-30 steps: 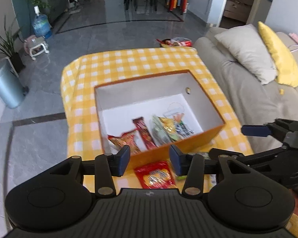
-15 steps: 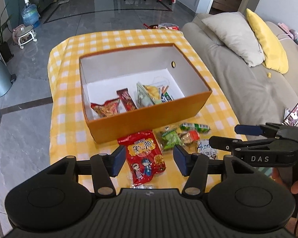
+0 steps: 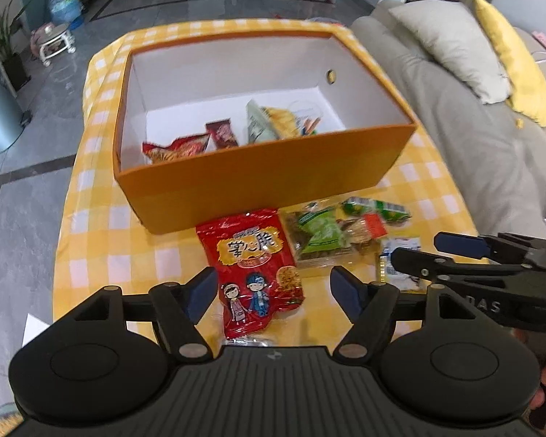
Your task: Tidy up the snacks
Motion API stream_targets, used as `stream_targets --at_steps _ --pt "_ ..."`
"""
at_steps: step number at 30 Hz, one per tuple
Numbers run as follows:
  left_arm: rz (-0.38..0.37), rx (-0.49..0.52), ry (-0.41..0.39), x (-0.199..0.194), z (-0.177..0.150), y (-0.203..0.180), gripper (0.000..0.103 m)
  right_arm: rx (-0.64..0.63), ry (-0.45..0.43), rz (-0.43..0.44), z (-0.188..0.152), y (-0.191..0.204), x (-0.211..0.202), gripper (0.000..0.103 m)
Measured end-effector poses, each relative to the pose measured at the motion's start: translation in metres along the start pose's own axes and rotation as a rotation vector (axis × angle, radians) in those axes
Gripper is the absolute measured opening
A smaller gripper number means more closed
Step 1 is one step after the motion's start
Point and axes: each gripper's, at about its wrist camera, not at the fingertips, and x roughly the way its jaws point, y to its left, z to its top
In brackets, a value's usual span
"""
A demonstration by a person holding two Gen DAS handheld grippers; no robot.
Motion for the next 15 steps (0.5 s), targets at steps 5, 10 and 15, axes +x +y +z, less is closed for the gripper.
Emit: stream_targets --at_steps 5,10,15 --pt "0.017 -0.061 0.021 0.027 -0.002 0.007 0.086 -0.053 0.009 -0.004 0.0 0.008 0.017 0.049" --pt "0.042 -0.109 0.058 0.055 -0.003 0.013 0.086 -0.035 0.011 -0.009 0.004 0.005 0.032 0.049" --pt "0.029 -0.156 0.077 0.076 -0.001 0.016 0.086 -0.043 -0.001 0.006 0.009 0.005 0.04 0.038"
